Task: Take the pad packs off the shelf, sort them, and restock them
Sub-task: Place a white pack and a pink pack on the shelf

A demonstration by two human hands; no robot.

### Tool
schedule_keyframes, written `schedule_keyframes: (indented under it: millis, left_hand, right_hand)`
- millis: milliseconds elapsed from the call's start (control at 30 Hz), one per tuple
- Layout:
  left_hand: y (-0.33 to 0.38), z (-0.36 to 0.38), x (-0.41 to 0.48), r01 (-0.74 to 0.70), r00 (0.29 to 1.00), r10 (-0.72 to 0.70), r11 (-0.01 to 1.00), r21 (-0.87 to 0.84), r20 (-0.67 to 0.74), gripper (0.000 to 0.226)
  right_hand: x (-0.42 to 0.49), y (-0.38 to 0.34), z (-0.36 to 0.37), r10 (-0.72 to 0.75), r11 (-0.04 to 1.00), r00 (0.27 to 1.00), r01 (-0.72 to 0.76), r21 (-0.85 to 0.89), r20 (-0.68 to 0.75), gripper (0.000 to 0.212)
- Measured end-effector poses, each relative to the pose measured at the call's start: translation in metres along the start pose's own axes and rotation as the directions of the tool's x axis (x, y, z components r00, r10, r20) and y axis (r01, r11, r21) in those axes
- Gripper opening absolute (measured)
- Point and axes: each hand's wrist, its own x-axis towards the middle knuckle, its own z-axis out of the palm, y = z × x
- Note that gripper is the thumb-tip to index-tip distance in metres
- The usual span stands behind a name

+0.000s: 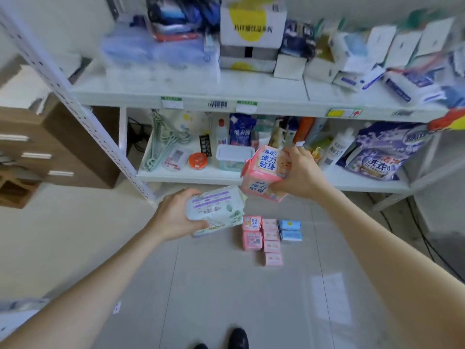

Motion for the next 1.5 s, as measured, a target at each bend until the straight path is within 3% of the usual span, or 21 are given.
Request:
schedule_keyframes:
  millis: [167,433,767,933,1067,1300,1500]
  left_hand:
    - [0.055,-0.094,0.008,-0.059,0.997,0.058,0.998,-0.025,-0.041,0.074]
    - [0.13,-0.238,-0.001,-0.178,0.974,0.174,0.984,-0.014,-0.147,0.065]
    - [0.189,-0.379,-0.033,-0.261,0.927,0.268,0.963,0.06,-0.264,0.061]
    - [0.201,-0.436,-0.049,-0.3,0.897,0.301,0.952,0.053,-0.323,0.059]
    - [0.198,-0.484,-0.052,-0.313,0.869,0.317,0.947,0.075,-0.379,0.061]
    - [0.179,-0.576,-0.03,-0.361,0.848,0.348,0.932,0.045,-0.399,0.07]
    - [0.159,-0.647,0.018,-0.387,0.845,0.369,0.921,0.034,-0.387,0.062]
  right_hand:
    - [0.016,-0.055,-0.088,-0.111,0.992,0.992,0.115,0.055,-0.064,0.095]
    - [0.033,-0.146,-0.217,-0.278,0.96,0.939,0.279,-0.02,-0.203,0.097]
    - [0.024,-0.235,-0.341,-0.42,0.906,0.871,0.418,-0.065,-0.256,0.091]
    - [0.022,-0.275,-0.378,-0.465,0.879,0.852,0.478,-0.007,-0.242,0.075]
    - [0.032,-0.311,-0.393,-0.478,0.863,0.848,0.502,0.057,-0.23,0.078]
    - [0.073,-0.38,-0.407,-0.47,0.845,0.827,0.523,0.113,-0.31,0.067]
    - [0.117,-0.422,-0.411,-0.434,0.856,0.809,0.507,0.097,-0.396,0.057]
